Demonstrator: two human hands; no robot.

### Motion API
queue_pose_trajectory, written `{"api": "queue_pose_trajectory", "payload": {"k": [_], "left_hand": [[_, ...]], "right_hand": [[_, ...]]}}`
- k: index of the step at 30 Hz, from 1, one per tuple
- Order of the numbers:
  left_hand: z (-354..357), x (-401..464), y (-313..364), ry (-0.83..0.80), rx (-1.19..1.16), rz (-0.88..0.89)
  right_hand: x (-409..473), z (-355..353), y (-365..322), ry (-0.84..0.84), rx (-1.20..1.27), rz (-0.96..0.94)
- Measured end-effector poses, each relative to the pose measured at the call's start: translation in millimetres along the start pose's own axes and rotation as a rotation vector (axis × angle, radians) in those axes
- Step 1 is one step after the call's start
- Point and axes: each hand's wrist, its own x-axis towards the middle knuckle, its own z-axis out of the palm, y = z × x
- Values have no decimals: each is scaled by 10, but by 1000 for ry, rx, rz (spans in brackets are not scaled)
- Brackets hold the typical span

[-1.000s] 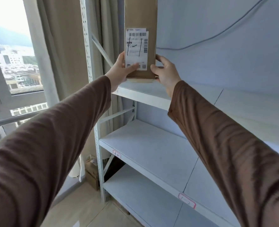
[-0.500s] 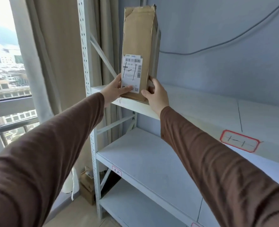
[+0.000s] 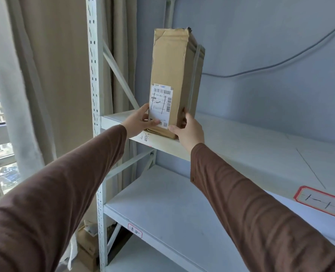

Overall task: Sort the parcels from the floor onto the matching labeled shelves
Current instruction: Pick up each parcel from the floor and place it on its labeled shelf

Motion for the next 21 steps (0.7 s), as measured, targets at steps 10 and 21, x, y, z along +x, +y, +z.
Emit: {"api": "queue_pose_trajectory", "payload": {"k": [10, 21], "left_hand": [[-36, 97, -88, -38, 66, 19], [-8, 299, -53, -74, 172, 19]], "right_hand": [[23, 19, 53, 26, -33, 35], [174, -6, -29, -6, -134, 76]]}}
